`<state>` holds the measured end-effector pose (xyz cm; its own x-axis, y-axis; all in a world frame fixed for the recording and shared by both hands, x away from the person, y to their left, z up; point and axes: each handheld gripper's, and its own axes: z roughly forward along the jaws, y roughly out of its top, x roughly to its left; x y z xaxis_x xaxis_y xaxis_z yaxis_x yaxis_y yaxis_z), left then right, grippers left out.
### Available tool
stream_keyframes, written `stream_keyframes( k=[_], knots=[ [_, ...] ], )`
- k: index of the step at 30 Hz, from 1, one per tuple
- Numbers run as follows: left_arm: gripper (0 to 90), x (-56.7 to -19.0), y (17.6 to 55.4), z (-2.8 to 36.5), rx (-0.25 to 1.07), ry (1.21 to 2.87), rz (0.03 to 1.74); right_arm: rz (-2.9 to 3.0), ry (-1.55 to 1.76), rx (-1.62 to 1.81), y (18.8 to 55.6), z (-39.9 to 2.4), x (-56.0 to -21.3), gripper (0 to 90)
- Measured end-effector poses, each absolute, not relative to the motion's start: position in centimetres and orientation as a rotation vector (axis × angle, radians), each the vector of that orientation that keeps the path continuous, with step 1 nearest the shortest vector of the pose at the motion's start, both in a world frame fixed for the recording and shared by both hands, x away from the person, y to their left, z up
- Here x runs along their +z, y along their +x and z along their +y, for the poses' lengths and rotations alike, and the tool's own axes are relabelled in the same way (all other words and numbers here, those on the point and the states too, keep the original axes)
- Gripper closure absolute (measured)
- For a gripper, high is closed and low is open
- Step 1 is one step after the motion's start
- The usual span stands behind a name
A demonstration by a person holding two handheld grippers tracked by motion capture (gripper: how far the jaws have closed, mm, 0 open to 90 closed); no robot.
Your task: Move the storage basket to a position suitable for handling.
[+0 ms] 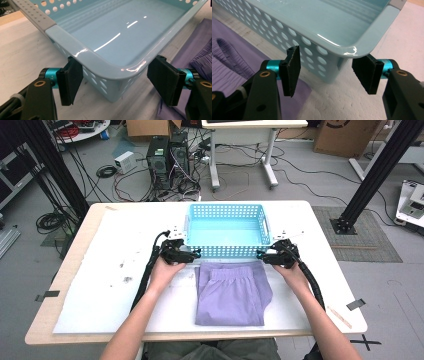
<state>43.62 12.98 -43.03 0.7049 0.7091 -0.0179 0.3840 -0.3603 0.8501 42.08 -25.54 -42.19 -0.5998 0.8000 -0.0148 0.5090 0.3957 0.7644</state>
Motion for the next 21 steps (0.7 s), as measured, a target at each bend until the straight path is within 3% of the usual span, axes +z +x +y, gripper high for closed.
stream_keyframes(
  k=[11, 15, 21],
  knots=[
    [28.9, -43.1, 43.7, 13.0, 0.447, 1.995, 0.824, 2.269, 1.123, 1.056, 42.1, -25.8, -42.4, 39.9],
    [26.6, -43.1, 43.1, 13.5, 0.469, 1.971, 0.845, 2.262, 1.163, 1.062, 41.9, -26.4, -42.7, 30.4],
    [26.6, -42.6, 41.0, 15.4, 0.530, 1.912, 0.845, 2.237, 1.180, 1.131, 40.6, -27.7, -42.4, 24.7]
  ],
)
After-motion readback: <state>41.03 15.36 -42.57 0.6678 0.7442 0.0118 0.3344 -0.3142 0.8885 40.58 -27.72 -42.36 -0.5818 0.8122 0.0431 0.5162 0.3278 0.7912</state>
